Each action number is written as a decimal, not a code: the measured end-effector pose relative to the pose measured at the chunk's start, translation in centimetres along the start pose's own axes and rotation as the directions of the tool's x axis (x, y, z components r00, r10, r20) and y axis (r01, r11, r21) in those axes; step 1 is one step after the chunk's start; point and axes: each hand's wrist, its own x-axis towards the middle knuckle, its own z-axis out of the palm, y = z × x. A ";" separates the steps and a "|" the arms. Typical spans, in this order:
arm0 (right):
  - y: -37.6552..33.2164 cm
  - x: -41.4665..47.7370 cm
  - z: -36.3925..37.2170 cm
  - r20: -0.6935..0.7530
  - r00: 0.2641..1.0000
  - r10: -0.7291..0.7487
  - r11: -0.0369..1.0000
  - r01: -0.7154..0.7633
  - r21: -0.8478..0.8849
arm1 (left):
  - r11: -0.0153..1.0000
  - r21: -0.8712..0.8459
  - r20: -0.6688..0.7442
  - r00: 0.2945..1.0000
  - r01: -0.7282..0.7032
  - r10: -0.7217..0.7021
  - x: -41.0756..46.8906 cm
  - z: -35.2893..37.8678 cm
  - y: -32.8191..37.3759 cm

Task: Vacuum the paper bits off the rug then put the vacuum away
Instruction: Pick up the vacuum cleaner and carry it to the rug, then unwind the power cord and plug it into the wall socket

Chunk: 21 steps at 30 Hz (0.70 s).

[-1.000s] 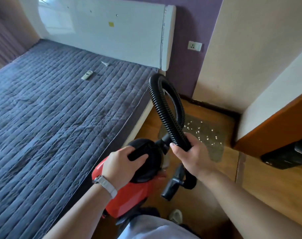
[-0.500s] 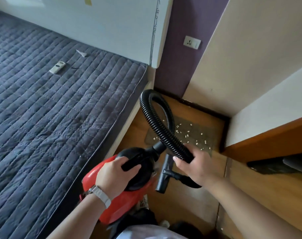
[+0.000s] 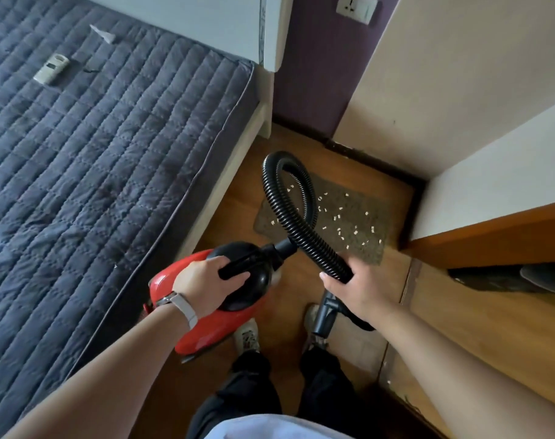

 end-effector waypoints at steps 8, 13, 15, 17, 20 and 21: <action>6.0 5.6 2.3 0.131 0.991 0.041 0.993 -0.026 -0.115 | 0.999 0.039 0.090 0.996 0.019 -0.022 5.3 8.2 -0.4; 9.4 8.8 6.4 0.143 0.987 0.074 0.974 -0.041 -0.221 | 0.998 0.000 0.108 0.992 0.069 -0.068 8.7 13.4 -2.2; 10.5 10.1 8.7 0.130 0.989 0.075 0.969 -0.041 -0.244 | 0.995 0.001 0.112 0.988 0.102 -0.102 10.3 15.6 -3.2; 11.3 11.6 11.2 0.126 0.989 0.076 0.966 -0.042 -0.256 | 0.991 0.001 0.134 0.982 0.136 -0.135 11.7 17.7 -4.1; 12.3 13.8 15.1 0.103 0.991 0.082 0.978 -0.060 -0.201 | 0.988 -0.024 0.107 0.983 0.152 -0.148 13.7 20.9 -6.0; 12.5 14.6 16.2 0.092 0.993 0.077 0.981 -0.059 -0.183 | 0.987 -0.033 0.093 0.984 0.155 -0.151 14.5 21.8 -6.7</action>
